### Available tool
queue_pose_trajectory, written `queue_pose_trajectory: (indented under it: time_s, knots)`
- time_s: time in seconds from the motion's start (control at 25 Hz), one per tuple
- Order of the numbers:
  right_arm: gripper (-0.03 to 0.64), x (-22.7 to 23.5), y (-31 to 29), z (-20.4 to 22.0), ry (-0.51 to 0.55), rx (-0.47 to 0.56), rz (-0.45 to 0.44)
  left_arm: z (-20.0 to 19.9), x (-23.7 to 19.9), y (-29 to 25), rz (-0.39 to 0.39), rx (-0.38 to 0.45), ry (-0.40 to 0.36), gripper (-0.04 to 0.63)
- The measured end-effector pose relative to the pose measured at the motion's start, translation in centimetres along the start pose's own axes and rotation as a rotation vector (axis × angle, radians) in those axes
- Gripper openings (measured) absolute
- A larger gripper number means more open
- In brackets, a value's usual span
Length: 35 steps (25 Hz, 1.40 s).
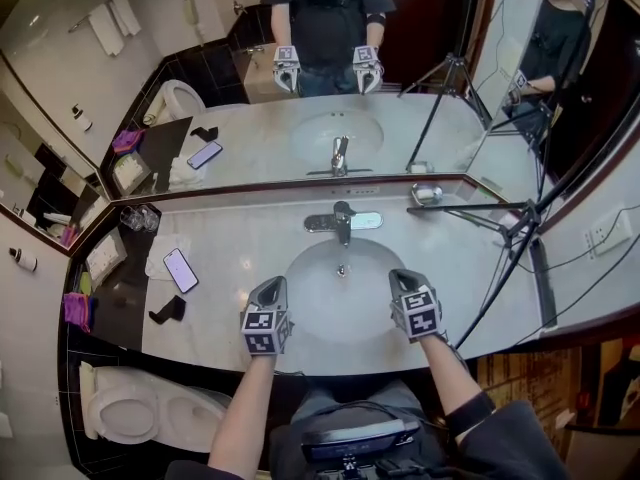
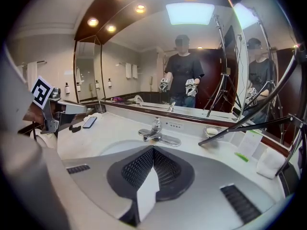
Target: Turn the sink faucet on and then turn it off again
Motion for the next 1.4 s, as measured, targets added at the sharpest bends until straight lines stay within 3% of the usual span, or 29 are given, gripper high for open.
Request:
queue_pose_trajectory:
  time_s: [0.48, 0.84, 1.08, 1.24, 1.4]
  knots:
    - [0.017, 1.1, 1.8, 2.7, -0.040, -0.006, 0.042, 3.7, -1.4, 3.5, -0.018, -0.009, 0.042, 0.000]
    - [0.017, 1.2, 1.6, 2.5, -0.048, -0.024, 0.043, 3.1, -0.8, 2.4, -0.008, 0.007, 0.022, 0.000]
    - [0.017, 1.2, 1.0, 1.7, -0.049, -0.023, 0.037, 2.1, -0.3, 0.0, 0.011, -0.012, -0.063, 0.007]
    - [0.017, 1.6, -0.3, 1.4, -0.044, -0.024, 0.027, 0.9, 0.5, -2.8, 0.032, -0.006, -0.117, 0.041]
    - [0.017, 1.8, -1.5, 1.0, -0.039, -0.030, 0.013, -0.9, 2.2, -5.8, 0.103, -0.016, -0.182, 0.103]
Point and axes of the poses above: the fingertips, and each gripper's own axes: y backward along the fingers, x to its right, z out of its underside, the point moved 8 cm from there along y, backward along the fingers, and after that the axes turned 2 degrees about -x, right-handed, at the moved point
